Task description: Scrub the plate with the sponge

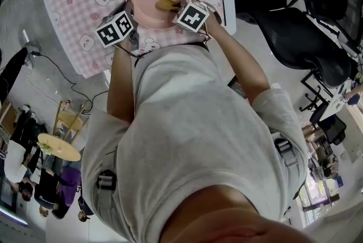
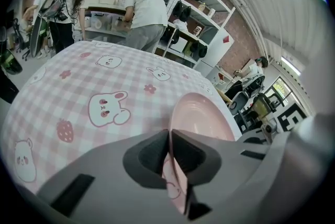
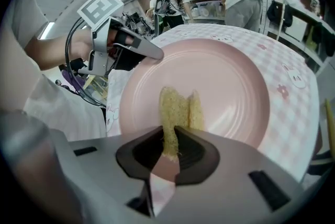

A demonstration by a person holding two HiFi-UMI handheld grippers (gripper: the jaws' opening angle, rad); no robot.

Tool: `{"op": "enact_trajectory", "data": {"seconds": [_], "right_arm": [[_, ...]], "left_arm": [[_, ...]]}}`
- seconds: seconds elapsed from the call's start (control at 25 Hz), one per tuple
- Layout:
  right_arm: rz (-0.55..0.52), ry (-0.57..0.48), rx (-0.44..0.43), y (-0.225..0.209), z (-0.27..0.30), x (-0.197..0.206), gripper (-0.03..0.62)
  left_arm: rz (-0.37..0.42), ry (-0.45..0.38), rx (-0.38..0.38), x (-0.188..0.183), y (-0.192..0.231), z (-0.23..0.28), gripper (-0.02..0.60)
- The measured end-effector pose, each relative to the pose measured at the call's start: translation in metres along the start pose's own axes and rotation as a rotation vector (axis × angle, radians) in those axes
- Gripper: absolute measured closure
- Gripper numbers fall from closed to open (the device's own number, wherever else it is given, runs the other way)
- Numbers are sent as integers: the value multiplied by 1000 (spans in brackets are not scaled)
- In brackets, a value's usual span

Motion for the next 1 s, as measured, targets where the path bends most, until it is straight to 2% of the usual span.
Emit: {"op": "enact_trajectory", "data": {"seconds": [0.2, 0.48, 0.6, 0.84, 1.0], "right_arm": [[76, -18, 93, -36, -15, 6, 534], [189, -48, 230, -82, -29, -12, 536], [206, -52, 268, -89, -29, -23, 534], [115, -105, 230, -67, -13, -56, 534], [53, -104, 195, -48, -6, -68, 534]], "left_arm": [[-13, -13, 5, -2, -1, 1, 549], [-42, -20, 26, -2, -5, 4, 546], [-45, -23, 24, -3, -7, 5, 546], [-31, -27, 6, -7, -8, 7, 547], [-21, -24, 5, -10, -9, 8, 548]]}}
Point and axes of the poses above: the fingertips, and each gripper's own axes: z forward along the fingers, y to its left, x out of its underside, the point moved 7 cm from there along -z, backward along the fingers, and after that the axes turned 1 degree about -x, right-handed, at the moved point
